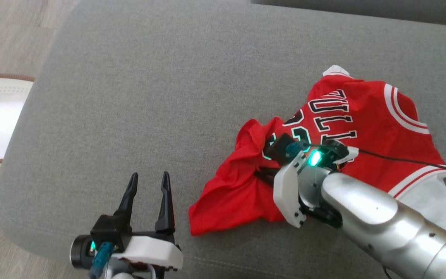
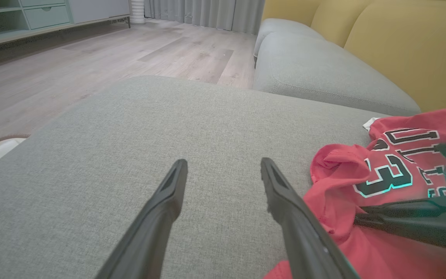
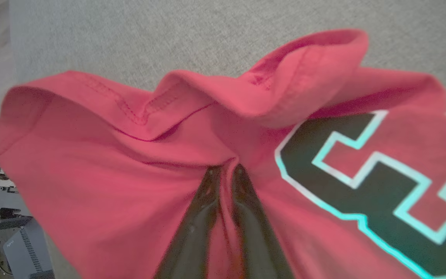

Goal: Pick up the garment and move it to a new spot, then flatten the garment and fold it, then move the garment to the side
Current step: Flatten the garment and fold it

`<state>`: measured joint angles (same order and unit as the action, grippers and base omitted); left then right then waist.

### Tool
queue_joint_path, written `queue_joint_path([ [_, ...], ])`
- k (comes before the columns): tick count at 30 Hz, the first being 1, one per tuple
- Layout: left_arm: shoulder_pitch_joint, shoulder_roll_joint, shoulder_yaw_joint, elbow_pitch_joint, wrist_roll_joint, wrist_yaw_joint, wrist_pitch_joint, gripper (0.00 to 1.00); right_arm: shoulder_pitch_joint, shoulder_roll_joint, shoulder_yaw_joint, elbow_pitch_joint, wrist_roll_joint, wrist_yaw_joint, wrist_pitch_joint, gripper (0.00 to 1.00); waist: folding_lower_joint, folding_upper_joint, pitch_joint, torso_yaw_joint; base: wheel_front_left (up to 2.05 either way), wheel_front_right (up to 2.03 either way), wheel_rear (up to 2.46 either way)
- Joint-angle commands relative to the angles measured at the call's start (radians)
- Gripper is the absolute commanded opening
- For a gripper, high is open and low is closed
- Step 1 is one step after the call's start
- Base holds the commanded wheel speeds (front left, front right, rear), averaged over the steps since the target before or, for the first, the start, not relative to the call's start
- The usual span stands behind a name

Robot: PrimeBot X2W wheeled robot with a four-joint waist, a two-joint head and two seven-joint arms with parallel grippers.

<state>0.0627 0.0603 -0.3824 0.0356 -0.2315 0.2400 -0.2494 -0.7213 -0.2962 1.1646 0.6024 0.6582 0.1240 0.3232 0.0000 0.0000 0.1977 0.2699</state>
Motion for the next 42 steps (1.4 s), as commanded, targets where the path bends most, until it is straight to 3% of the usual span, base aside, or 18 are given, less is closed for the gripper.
queue_joint_path([
  [1,-0.041,-0.004,0.023,-0.03,-0.011,0.008,-0.012,1.0,-0.015,-0.001,0.0,-0.013,0.023,0.007,-0.022,0.0,0.0,0.0,0.01,0.0,0.0,0.0,0.0],
  [9,-0.059,-0.007,0.013,-0.031,-0.01,0.009,-0.012,1.0,-0.14,-0.035,-0.057,0.007,0.074,0.007,-0.083,0.0,0.0,0.0,0.037,0.0,0.0,0.0,0.0],
  [17,-0.08,-0.009,-0.008,-0.022,-0.015,0.005,-0.012,1.0,-0.203,-0.04,-0.067,0.146,0.033,0.007,-0.101,0.0,0.0,0.0,0.052,0.022,0.0,0.0,0.0],
  [18,-0.081,-0.009,-0.009,-0.021,-0.016,0.005,-0.012,1.0,-0.205,-0.035,-0.071,0.169,0.024,0.007,-0.112,0.09,0.0,0.0,0.053,0.023,0.0,0.0,0.0],
  [19,-0.082,-0.009,-0.01,-0.021,-0.016,0.006,-0.012,1.0,-0.205,-0.028,-0.077,0.193,0.015,0.007,-0.126,0.4,0.0,0.0,0.053,0.024,0.0,0.0,0.0],
  [20,-0.083,-0.009,-0.01,-0.02,-0.017,0.008,-0.012,1.0,-0.205,-0.02,-0.085,0.216,0.007,0.007,-0.143,0.85,0.0,0.0,0.053,0.024,0.0,0.0,0.0],
  [21,-0.083,-0.009,-0.01,-0.02,-0.017,0.009,-0.012,1.0,-0.203,-0.011,-0.091,0.237,-0.003,0.007,-0.16,1.0,0.0,0.0,0.052,0.023,0.0,0.0,0.0],
  [31,-0.066,-0.002,0.011,-0.015,-0.015,0.006,-0.012,1.0,-0.191,0.049,-0.156,0.334,-0.069,0.007,-0.346,1.0,0.0,0.0,0.004,-0.077,0.0,0.0,0.0],
  [36,-0.046,0.019,0.023,-0.004,-0.021,-0.004,-0.012,1.0,-0.139,0.049,-0.234,0.286,-0.074,0.007,-0.458,1.0,0.0,0.0,-0.048,-0.169,0.0,0.0,0.0],
  [42,-0.024,0.043,0.041,0.005,-0.032,0.002,-0.006,1.0,-0.014,0.006,-0.384,0.19,-0.126,0.007,-0.554,1.0,0.0,0.0,-0.107,-0.247,0.0,0.0,0.0],
])
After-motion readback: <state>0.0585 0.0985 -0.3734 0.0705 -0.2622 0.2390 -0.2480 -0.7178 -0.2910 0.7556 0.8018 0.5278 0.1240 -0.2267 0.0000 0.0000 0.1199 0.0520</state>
